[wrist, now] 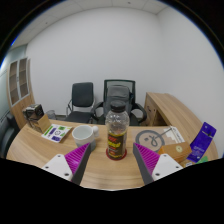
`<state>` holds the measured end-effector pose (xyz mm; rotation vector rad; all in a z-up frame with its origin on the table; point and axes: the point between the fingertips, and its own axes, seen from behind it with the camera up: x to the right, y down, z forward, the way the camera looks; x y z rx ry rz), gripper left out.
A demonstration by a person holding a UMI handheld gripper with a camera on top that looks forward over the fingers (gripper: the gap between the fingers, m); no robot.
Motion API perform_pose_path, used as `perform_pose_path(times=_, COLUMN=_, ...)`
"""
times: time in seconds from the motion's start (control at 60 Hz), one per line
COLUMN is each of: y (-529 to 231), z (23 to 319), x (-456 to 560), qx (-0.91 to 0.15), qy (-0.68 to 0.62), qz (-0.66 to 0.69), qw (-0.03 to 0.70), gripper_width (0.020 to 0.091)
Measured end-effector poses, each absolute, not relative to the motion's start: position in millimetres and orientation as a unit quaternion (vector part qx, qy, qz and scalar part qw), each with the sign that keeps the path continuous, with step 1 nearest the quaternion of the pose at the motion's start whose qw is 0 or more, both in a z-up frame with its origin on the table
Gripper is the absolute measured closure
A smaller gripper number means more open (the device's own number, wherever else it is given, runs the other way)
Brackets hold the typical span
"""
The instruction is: Pour water
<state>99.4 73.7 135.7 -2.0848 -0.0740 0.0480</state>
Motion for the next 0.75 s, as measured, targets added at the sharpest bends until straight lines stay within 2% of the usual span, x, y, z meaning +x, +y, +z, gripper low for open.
perform_pose_path(times=0.183, y=-48, z=189, x=75, qx=-0.870, qy=-0.016, qz=-0.008, qw=0.494, gripper_width=0.0248)
perform_pose_path(times=0.4, y=-183, z=232, x=33, qx=-0.872, qy=-0.005, qz=-0.025, qw=0.488, gripper_width=0.0246)
perform_pose_path(times=0.533, y=-236, z=248, x=16, qx=-0.872, qy=0.003, qz=-0.035, qw=0.489, gripper_width=0.0247)
perform_pose_path(times=0.75, y=-272, z=252, x=9, qx=-0.874, qy=0.016, qz=-0.045, qw=0.484, gripper_width=0.0246)
